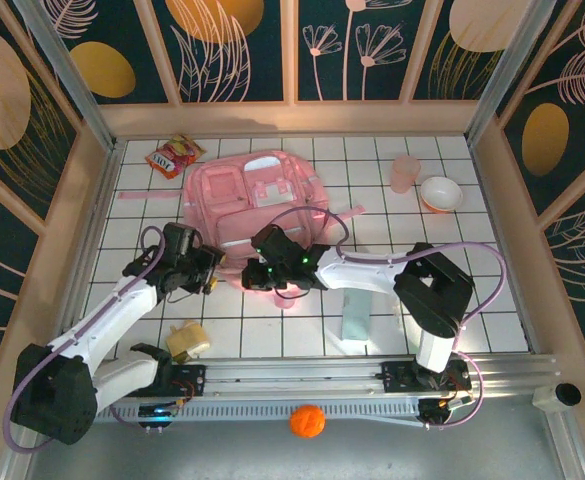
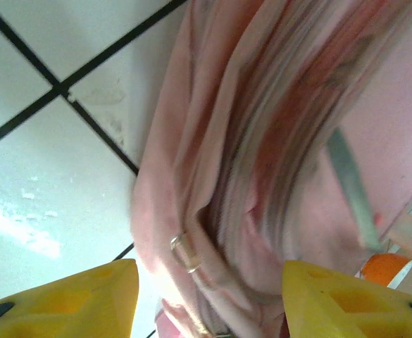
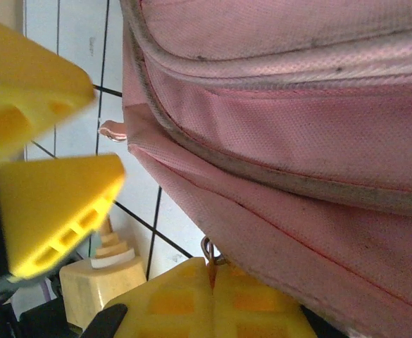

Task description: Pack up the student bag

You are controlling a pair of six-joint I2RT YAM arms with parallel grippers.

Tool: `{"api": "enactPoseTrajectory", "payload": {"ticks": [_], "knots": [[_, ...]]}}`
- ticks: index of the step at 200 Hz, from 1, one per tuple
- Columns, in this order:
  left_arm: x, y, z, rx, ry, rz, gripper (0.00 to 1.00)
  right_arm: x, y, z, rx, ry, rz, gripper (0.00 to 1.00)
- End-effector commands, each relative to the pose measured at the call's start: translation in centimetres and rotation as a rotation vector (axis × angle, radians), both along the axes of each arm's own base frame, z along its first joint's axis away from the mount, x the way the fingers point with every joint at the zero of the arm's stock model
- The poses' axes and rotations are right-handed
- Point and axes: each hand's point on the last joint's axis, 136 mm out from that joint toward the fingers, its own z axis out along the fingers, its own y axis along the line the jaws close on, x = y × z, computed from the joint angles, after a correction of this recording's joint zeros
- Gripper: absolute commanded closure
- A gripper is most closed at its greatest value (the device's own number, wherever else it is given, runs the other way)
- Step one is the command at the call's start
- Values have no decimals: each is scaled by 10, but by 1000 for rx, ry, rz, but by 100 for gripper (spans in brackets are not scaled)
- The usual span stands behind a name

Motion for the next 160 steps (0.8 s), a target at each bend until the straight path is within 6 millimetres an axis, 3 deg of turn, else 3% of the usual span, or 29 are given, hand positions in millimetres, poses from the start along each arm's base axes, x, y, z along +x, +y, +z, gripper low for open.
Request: {"api": "enactPoseTrajectory", "payload": {"ticks": [1,27,41,81,124,160], "knots": [[-11,-12,-7,-47,65,-13,45,10,16,20,60,-43,11,100],[-8,-19,-13,-73,67,-5,47,8,18,20,64,-41,23,100],[-2,-18,-14,-61,55,3,54,8,19,21,64,-42,28,100],[6,-5,-22,76,60,-22,100,4,2,13,-14,-36,27,100],[10,20,-18,261,31,-53,100,-1,-52,-1,-171,-29,2,100],[18,34,-9,368,-4,-85,100,0,-80,-7,-230,-22,5,100]]}}
